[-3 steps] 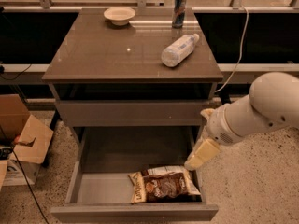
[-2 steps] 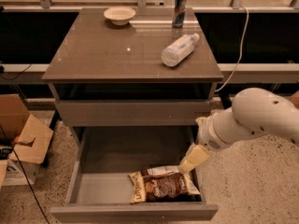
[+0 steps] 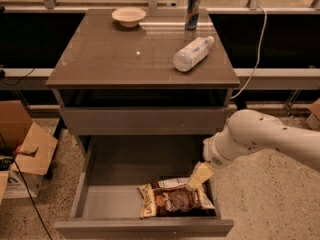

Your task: Pick brown chip bag from middle drawer and place on counter

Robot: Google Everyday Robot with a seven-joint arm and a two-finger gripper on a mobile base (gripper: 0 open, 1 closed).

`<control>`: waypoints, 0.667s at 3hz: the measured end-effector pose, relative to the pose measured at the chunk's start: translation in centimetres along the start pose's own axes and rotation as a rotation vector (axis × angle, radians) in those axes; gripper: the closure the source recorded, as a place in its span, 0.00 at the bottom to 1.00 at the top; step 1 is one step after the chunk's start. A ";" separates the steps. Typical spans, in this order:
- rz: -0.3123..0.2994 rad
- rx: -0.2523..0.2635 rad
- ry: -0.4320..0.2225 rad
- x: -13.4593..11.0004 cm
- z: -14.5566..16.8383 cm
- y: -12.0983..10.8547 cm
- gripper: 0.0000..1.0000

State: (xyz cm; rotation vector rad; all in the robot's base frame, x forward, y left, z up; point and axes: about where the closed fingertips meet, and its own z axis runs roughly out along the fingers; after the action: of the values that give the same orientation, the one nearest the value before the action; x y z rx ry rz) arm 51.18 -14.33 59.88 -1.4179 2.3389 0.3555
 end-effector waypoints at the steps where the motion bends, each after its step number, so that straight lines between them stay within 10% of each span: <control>1: 0.001 -0.010 0.002 0.1 0.4 0.2 0.00; 2: 0.011 -0.035 -0.006 -0.2 3.7 1.7 0.00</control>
Offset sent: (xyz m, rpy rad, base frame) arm -0.0088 0.0391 -0.0497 0.0271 0.0339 0.0135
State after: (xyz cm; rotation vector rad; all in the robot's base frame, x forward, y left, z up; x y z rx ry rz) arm 50.45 -11.92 56.65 -1.4192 2.3475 0.4047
